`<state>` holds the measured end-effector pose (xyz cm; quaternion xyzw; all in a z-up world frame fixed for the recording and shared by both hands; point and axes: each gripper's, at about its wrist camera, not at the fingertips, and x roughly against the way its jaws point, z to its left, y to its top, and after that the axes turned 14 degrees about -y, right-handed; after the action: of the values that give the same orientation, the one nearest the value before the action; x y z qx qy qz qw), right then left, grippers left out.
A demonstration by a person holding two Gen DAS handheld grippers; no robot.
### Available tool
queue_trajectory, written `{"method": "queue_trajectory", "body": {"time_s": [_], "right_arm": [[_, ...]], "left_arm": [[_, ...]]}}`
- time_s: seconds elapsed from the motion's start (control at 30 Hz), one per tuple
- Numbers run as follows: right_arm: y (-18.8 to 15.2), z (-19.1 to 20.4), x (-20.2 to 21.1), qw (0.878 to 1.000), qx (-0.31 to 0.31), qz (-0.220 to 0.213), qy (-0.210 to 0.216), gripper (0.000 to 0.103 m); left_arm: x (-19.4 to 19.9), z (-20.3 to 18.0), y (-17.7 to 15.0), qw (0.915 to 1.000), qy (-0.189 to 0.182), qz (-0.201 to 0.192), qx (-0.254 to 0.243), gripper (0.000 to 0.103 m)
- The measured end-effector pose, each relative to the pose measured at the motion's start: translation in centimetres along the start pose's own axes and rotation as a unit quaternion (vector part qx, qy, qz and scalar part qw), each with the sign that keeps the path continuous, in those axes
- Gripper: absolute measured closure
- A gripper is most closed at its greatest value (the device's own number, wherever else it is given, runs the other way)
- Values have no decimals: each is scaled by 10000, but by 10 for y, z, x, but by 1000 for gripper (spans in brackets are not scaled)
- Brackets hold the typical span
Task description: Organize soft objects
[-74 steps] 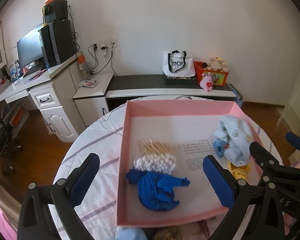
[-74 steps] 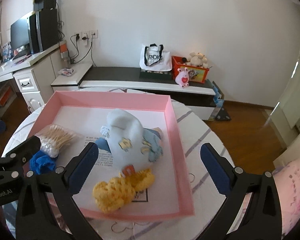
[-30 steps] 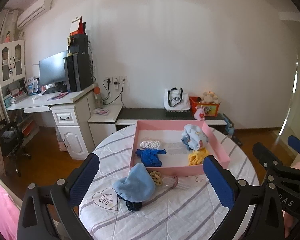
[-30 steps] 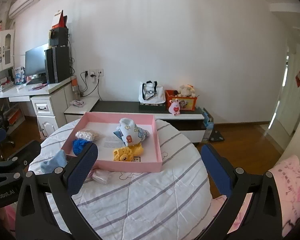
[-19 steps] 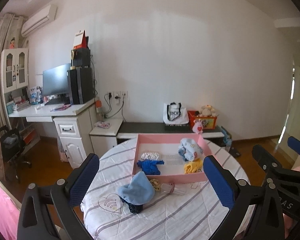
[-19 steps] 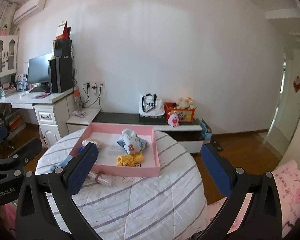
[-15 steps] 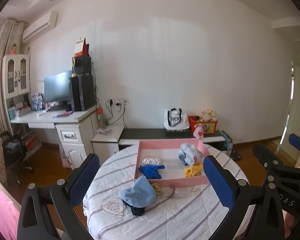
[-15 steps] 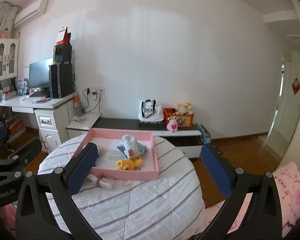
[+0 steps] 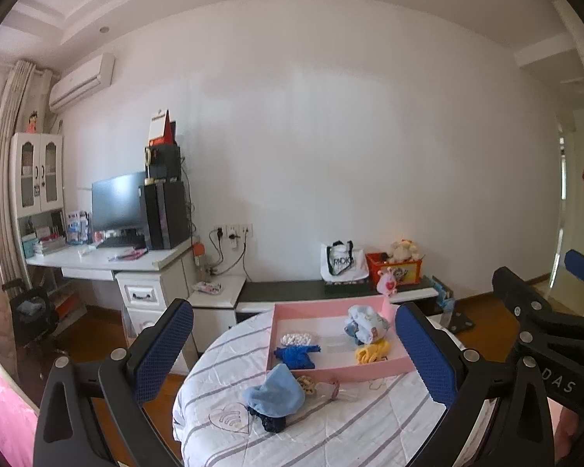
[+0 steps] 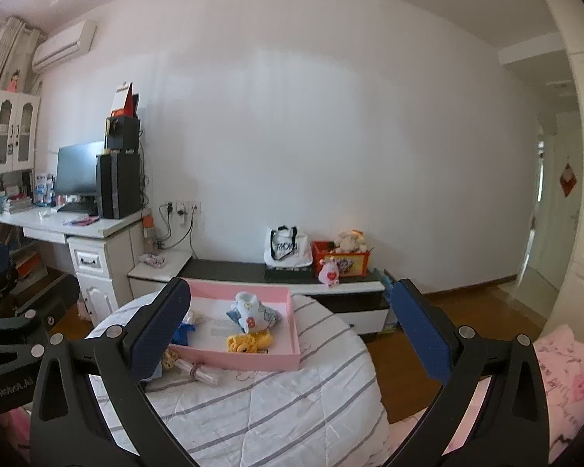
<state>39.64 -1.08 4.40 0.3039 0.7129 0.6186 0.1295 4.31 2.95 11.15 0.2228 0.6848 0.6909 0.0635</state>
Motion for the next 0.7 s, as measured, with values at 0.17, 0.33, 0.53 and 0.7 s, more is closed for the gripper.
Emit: {"method": "queue_trajectory", "body": {"time_s": [0.17,0.33,0.53,0.7], "right_arm": [[4,-4,17,9995,-43,-261,-161,0],[7,-6,28,9986,-39,-471,-236,0],[9,-8,33,9983,-68,-531,-226,0],[8,-9,36,9979,-91,-586,-271,0]], "left_arm": [[7,-5,-5,9999,69,-141,-33,0],[10,-7,-9,9997,65,-236,-33,0],[12,-10,-13,9995,84,-305,6,0],[10,-11,-15,9994,97,-326,-5,0]]}}
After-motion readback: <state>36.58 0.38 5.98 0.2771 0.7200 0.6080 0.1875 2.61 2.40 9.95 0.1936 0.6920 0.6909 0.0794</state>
